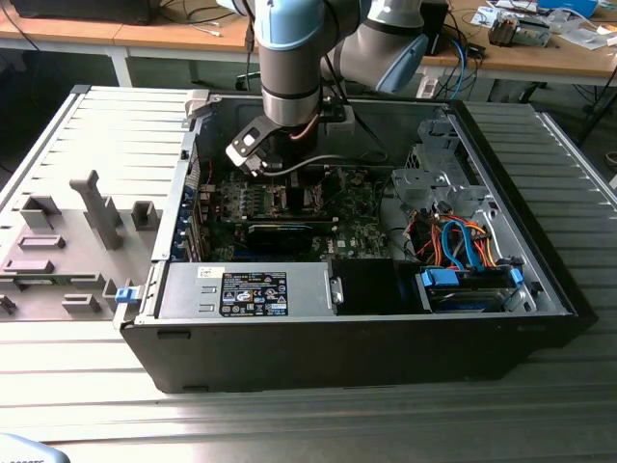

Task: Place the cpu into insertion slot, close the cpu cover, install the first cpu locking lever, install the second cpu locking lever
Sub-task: 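Place the cpu into insertion slot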

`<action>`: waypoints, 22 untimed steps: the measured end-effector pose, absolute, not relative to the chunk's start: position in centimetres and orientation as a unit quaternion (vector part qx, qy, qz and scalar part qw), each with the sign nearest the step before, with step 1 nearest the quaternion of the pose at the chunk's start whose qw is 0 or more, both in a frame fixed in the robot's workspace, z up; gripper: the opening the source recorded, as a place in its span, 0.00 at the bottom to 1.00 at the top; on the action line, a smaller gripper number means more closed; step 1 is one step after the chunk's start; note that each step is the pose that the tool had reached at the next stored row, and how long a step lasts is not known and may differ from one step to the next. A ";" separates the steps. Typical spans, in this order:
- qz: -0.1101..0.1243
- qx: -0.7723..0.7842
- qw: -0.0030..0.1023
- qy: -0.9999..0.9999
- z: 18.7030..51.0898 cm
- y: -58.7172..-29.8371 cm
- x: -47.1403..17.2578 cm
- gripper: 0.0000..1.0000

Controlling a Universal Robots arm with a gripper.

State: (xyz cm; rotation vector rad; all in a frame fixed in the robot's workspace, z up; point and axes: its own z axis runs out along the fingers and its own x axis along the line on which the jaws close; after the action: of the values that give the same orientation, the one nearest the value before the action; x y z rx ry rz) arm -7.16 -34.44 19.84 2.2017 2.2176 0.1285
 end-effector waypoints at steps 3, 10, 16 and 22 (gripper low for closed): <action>0.041 0.719 0.008 0.694 19.8 -34.4 -7.2 0.61; 0.039 0.678 0.008 0.734 20.5 -34.5 -7.3 0.54; 0.039 0.688 0.008 0.724 20.2 -34.5 -7.4 0.54; 0.039 0.688 0.008 0.724 19.9 -34.5 -7.5 0.54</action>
State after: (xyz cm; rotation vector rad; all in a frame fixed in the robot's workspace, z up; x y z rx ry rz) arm -7.54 -34.47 19.90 2.1506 2.2643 0.1221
